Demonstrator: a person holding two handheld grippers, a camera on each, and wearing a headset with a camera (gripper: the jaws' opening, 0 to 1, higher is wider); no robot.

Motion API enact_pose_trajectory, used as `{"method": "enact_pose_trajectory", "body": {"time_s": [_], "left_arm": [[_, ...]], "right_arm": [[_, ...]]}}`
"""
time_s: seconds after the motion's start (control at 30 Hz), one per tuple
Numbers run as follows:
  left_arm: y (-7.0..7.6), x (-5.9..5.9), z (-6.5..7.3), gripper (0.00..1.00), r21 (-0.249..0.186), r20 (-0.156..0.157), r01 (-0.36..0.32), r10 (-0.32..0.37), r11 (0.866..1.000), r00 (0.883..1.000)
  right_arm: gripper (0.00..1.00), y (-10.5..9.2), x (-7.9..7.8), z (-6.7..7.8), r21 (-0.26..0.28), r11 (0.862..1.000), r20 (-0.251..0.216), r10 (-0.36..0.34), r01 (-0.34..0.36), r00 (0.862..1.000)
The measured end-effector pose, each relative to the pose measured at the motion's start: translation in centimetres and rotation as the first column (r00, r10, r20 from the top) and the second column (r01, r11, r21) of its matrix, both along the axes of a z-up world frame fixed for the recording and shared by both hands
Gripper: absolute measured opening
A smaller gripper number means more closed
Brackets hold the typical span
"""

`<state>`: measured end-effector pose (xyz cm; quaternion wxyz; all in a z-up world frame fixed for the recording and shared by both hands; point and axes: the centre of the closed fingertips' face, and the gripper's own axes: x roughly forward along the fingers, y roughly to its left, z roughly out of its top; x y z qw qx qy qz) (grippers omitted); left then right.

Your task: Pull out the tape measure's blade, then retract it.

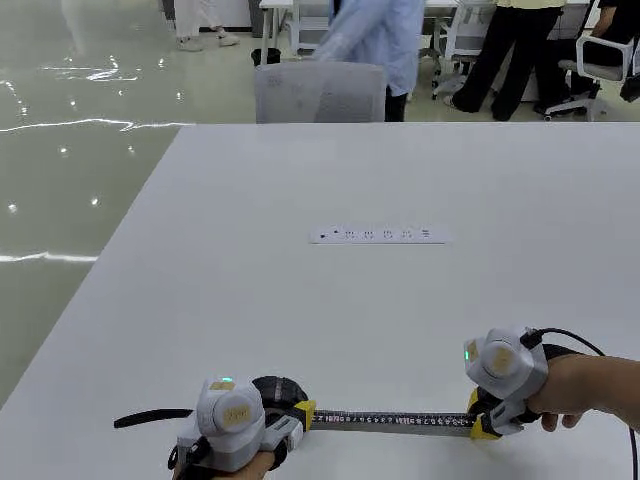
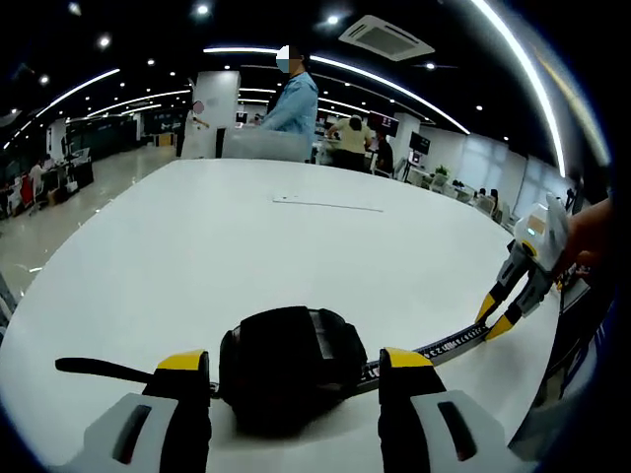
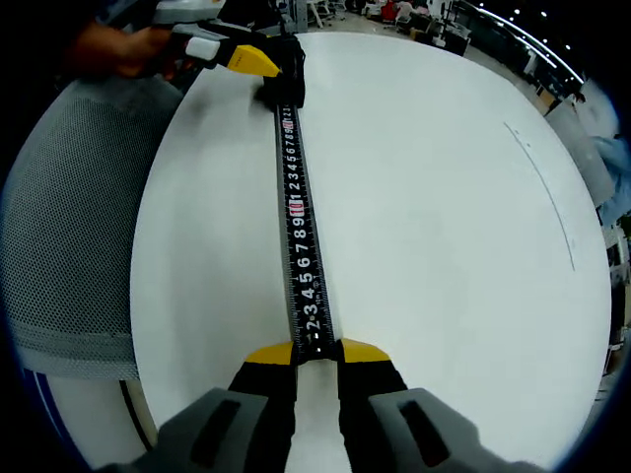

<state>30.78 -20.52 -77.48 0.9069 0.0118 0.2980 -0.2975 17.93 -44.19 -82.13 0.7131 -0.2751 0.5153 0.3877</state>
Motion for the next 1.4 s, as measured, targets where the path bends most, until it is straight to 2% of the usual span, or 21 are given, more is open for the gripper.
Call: {"method": "enact_pose_trajectory", "body": {"time_s": [0.03,0.1,0.2,0.3,0.5,0.53,0.6,0.7,1.1,1.27,1.4], "left_arm": [[-0.2,-0.1,-0.1,0.65,-0.001,-0.008,0.003,-0.003,1.0,1.0],[-0.2,-0.1,-0.1,0.65,0.017,0.001,-0.004,0.004,1.0,1.0],[-0.1,0.1,-0.2,0.65,0.01,-0.011,-0.032,0.032,0.999,0.999],[0.0,0.3,-0.6,0.64,0.044,-0.019,-0.052,0.053,0.998,0.998],[0.1,0.6,-0.9,0.62,0.076,-0.03,-0.097,0.1,0.992,0.995],[0.2,0.5,-0.9,0.62,0.098,-0.024,-0.096,0.099,0.991,0.995],[0.2,0.5,-1.0,0.62,0.107,-0.019,-0.091,0.094,0.99,0.995],[0.2,0.5,-1.1,0.62,0.133,0.006,-0.069,0.069,0.989,0.998],[0.4,0.5,-1.1,0.59,0.126,0.004,-0.067,0.067,0.99,0.998],[0.3,0.6,-1.2,0.59,0.122,-0.007,-0.063,0.065,0.99,0.998],[0.3,0.5,-1.1,0.59,0.121,-0.003,-0.06,0.061,0.991,0.998]], "right_arm": [[0.14,0.0,0.0,0.0,-0.001,1.0,0.0,-0.001,0.001,1.0],[0.14,0.0,0.0,0.0,0.001,1.0,-0.005,-0.013,0.013,1.0],[0.14,0.1,-0.1,0.0,-0.003,1.0,-0.003,-0.014,0.014,1.0],[0.14,0.1,-0.1,-0.1,-0.007,1.0,-0.007,-0.025,0.025,1.0],[0.13,0.1,0.0,-0.1,-0.017,0.999,-0.008,-0.034,0.034,0.999],[0.13,0.1,0.0,-0.1,-0.018,0.999,-0.009,-0.037,0.037,0.999],[0.13,0.1,0.0,-0.1,-0.02,0.999,-0.009,-0.04,0.039,0.999],[0.13,0.1,0.0,-0.1,-0.022,0.999,-0.005,-0.039,0.039,0.999],[0.13,0.1,0.1,-0.1,-0.002,0.998,0.003,-0.064,0.064,0.998],[0.13,0.0,0.1,-0.1,0.019,0.996,0.011,-0.092,0.092,0.996],[0.14,0.3,0.1,-0.1,0.02,0.997,0.027,-0.072,0.072,0.997]]}}
